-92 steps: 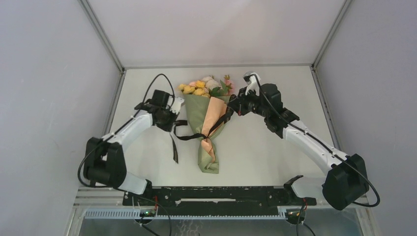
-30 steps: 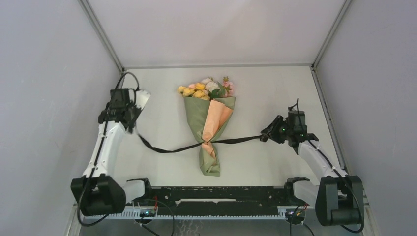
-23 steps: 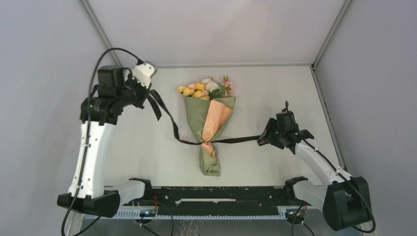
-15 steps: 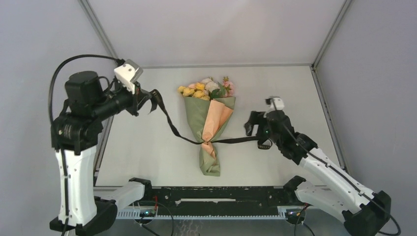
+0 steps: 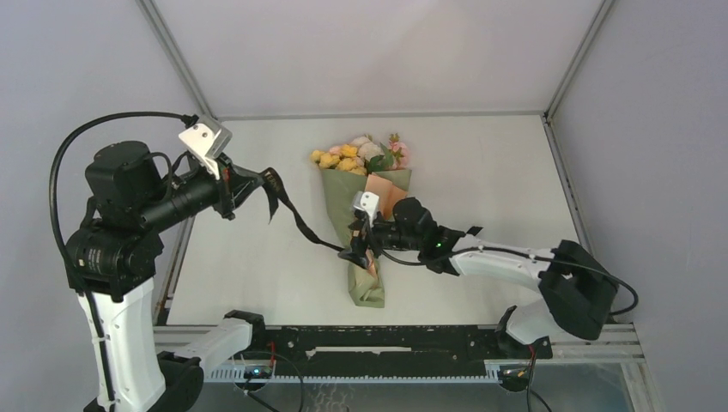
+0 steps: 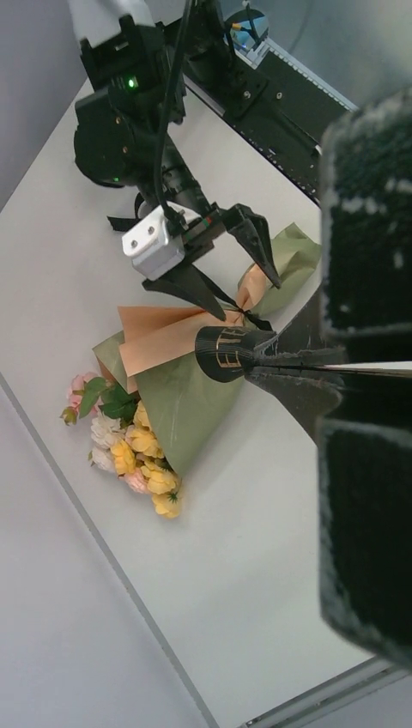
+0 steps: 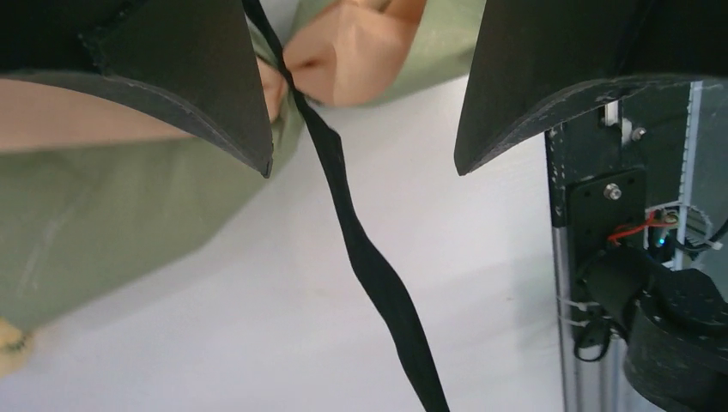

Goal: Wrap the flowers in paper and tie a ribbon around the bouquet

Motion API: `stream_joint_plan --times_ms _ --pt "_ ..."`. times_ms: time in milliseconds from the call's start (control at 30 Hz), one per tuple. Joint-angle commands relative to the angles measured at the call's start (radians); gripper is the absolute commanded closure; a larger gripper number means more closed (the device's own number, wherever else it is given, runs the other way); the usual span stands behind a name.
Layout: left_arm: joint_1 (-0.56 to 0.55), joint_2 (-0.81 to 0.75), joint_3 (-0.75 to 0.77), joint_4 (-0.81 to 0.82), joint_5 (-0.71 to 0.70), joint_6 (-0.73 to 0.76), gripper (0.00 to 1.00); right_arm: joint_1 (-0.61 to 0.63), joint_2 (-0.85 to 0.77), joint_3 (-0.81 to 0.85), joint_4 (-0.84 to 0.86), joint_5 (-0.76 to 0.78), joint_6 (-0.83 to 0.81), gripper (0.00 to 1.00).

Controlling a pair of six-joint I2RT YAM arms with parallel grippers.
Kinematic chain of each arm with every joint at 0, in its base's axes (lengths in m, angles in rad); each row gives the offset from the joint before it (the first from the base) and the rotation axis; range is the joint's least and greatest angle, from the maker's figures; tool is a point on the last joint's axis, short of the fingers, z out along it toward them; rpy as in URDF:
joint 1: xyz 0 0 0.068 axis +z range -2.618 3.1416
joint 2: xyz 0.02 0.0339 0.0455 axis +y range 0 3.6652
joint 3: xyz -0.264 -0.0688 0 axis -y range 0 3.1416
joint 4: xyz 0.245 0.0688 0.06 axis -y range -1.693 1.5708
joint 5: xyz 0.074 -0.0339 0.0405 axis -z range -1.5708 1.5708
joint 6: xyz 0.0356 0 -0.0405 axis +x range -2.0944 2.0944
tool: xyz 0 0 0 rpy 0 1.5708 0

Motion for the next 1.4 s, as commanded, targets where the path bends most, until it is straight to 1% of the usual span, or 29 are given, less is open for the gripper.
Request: stream_joint_plan --times_ms 0,233,300,333,367,400,467,533,600,633,733,767,800,833,867,900,933,1000,1033,1100,1167,1200,1267,1367 --pt "-0.003 -0.006 0.045 0.005 0.003 -0.029 1.00 0.026 0.090 0.079 0.249 -0.128 -0.029 0.14" --pt "-0.004 -0.006 0.061 0.002 -0.022 -0.019 1.00 0.039 0.276 0.197 0.245 -0.125 0.006 0.18" --pt "-0.004 -0.008 0.057 -0.001 -0.031 -0.013 1.00 0.036 0.307 0.222 0.233 -0.117 0.016 0.22" --pt "-0.004 -0.011 0.055 -0.003 -0.035 -0.011 1.00 0.034 0.316 0.233 0.224 -0.117 0.022 0.25" --pt "-0.004 -0.012 0.056 -0.004 -0.039 -0.007 1.00 0.031 0.320 0.240 0.219 -0.118 0.031 0.31" --pt "-0.004 -0.013 0.056 -0.007 -0.042 -0.005 1.00 0.026 0.321 0.242 0.217 -0.123 0.045 0.41" --pt "-0.004 -0.017 0.054 -0.012 -0.049 0.001 1.00 0.014 0.315 0.243 0.207 -0.128 0.075 0.64" --pt "-0.004 -0.021 0.041 -0.020 -0.066 0.014 1.00 -0.004 0.306 0.243 0.184 -0.129 0.117 0.83" --pt "-0.003 -0.032 -0.002 -0.026 -0.112 0.031 1.00 -0.023 0.296 0.243 0.163 -0.138 0.155 0.98" --pt "-0.002 -0.042 -0.047 -0.023 -0.134 0.044 1.00 -0.032 0.295 0.243 0.156 -0.140 0.175 1.00" --pt "0.000 -0.082 -0.244 0.007 -0.226 0.101 1.00 -0.057 0.284 0.242 0.137 -0.153 0.241 1.00" --pt "0.001 -0.094 -0.310 0.019 -0.261 0.123 0.95 -0.065 0.279 0.238 0.137 -0.151 0.261 1.00" --pt "0.001 -0.107 -0.385 0.027 -0.283 0.162 0.83 -0.070 0.274 0.234 0.138 -0.144 0.281 1.00" --pt "0.002 -0.124 -0.453 0.030 -0.294 0.212 0.67 -0.075 0.267 0.230 0.138 -0.134 0.303 1.00" --pt "0.001 -0.145 -0.533 0.030 -0.311 0.271 0.54 -0.082 0.258 0.226 0.132 -0.127 0.326 1.00" --pt "0.000 -0.161 -0.617 0.027 -0.335 0.329 0.45 -0.091 0.248 0.223 0.128 -0.120 0.351 1.00" --pt "-0.004 -0.177 -0.690 0.024 -0.371 0.382 0.39 -0.098 0.237 0.217 0.124 -0.113 0.375 1.00" --pt "-0.019 -0.201 -0.839 0.004 -0.425 0.463 0.35 -0.115 0.214 0.207 0.119 -0.091 0.415 1.00" --pt "-0.034 -0.210 -0.886 -0.011 -0.450 0.499 0.34 -0.119 0.206 0.202 0.113 -0.078 0.434 1.00" --pt "-0.086 -0.234 -0.957 -0.030 -0.495 0.553 0.33 -0.130 0.198 0.191 0.108 -0.059 0.487 1.00" --pt "-0.155 -0.256 -0.986 -0.011 -0.511 0.582 0.33 -0.135 0.200 0.183 0.119 -0.068 0.516 1.00" --pt "-0.192 -0.262 -0.990 0.032 -0.498 0.573 0.33 -0.133 0.201 0.179 0.124 -0.068 0.526 1.00" --pt "-0.238 -0.266 -1.001 0.175 -0.425 0.499 0.33 -0.133 0.202 0.173 0.135 -0.065 0.546 1.00" --pt "-0.257 -0.233 -1.056 0.495 -0.241 0.315 0.32 -0.134 0.189 0.158 0.149 -0.052 0.568 1.00"
